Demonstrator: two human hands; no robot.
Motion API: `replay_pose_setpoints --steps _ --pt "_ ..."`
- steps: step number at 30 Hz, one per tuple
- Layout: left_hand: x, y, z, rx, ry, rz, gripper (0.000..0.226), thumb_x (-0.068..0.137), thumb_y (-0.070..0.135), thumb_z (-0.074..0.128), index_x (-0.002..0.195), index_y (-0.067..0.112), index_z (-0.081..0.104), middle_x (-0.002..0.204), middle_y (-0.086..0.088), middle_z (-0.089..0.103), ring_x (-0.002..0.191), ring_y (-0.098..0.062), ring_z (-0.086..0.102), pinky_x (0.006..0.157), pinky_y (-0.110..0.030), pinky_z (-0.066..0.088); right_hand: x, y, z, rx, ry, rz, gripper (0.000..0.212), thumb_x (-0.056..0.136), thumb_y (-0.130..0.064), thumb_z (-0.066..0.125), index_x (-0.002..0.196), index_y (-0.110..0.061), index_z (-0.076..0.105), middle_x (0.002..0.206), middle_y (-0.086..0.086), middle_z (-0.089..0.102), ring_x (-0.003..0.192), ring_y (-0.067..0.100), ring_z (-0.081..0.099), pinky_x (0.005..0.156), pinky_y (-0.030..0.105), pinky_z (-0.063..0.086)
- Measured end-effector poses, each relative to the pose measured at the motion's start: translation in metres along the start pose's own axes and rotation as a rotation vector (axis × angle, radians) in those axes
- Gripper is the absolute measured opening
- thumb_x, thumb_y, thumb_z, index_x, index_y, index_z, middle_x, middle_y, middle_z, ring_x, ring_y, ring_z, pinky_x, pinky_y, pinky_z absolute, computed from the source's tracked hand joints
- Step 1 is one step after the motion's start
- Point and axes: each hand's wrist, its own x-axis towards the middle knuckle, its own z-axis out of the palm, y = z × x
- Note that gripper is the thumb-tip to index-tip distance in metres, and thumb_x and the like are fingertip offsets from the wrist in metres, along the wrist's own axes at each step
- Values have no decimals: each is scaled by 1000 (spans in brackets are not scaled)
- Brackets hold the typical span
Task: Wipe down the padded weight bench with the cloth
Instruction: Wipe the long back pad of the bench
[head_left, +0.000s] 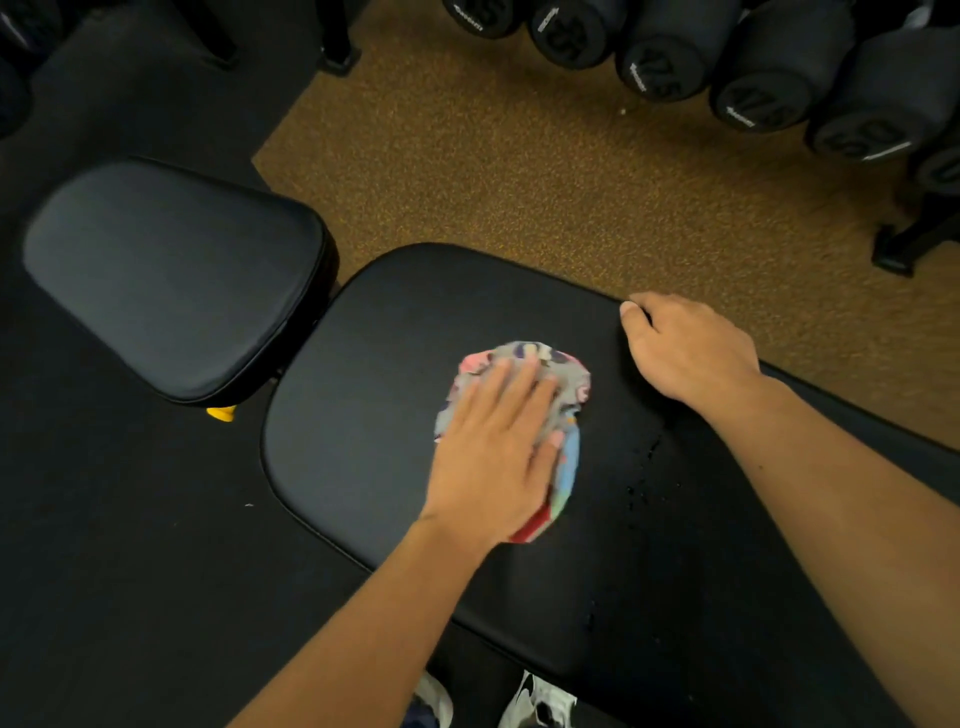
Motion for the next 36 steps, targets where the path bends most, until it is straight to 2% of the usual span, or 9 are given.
replay_pose_setpoints --steps 5,9,13,16,23,29,32,34,36 --pt "21 -17 0 -62 105 -367 64 92 44 19 146 11 33 156 -10 27 145 -29 18 119 -41 12 -9 27 -16 45 -87 29 55 101 -53 14 124 -25 56 129 9 56 118 32 50 85 42 34" --pt "22 39 1 -95 98 -214 55 95 35 27 144 13 36 154 -10 31 144 -33 21 118 -42 11 -18 44 -27 95 -148 85 65 99 -58 8 138 -25 48 142 11 48 131 33 42 102 47 31" --pt "2 105 7 -88 23 24 53 98 37 29 147 18 33 155 -4 30 146 -29 16 119 -46 13 -29 53 -32 123 -157 80 66 98 -59 7 140 -27 46 144 12 46 132 32 40 103 46 31" --pt "-7 105 12 -24 -26 165 53 99 40 29 147 19 31 156 -2 29 147 -25 15 118 -47 16 -33 63 -37 168 -165 98 70 97 -61 7 137 -22 49 143 13 47 131 32 41 103 45 31" --pt "34 77 11 -42 51 -190 62 95 44 17 148 16 29 158 -7 21 146 -29 13 120 -42 10 -38 99 -35 321 -218 101 76 92 -69 7 140 -28 48 148 4 42 136 26 36 107 42 25" --pt "14 145 14 -26 3 75 53 97 36 27 147 19 32 156 -3 27 145 -31 17 118 -48 16 -38 105 -36 401 -211 122 79 89 -73 7 136 -29 53 149 4 42 136 24 36 107 41 24" --pt "7 136 13 23 -57 210 52 99 38 25 148 21 28 157 -1 24 147 -25 14 119 -45 14 -41 109 -43 434 -229 93 74 92 -69 7 133 -32 56 150 0 41 138 21 33 108 39 20" --pt "15 113 12 32 -45 176 52 99 38 23 148 22 28 158 -1 21 147 -22 13 119 -44 14 -44 118 -47 458 -259 108 77 90 -72 6 133 -33 56 150 -2 41 138 20 33 109 39 18" --pt "26 95 8 -5 3 13 54 98 40 20 148 20 28 158 -1 20 147 -22 13 120 -39 9 -46 130 -49 481 -294 140 83 84 -78 5 132 -34 56 150 -4 40 139 19 32 111 39 16"
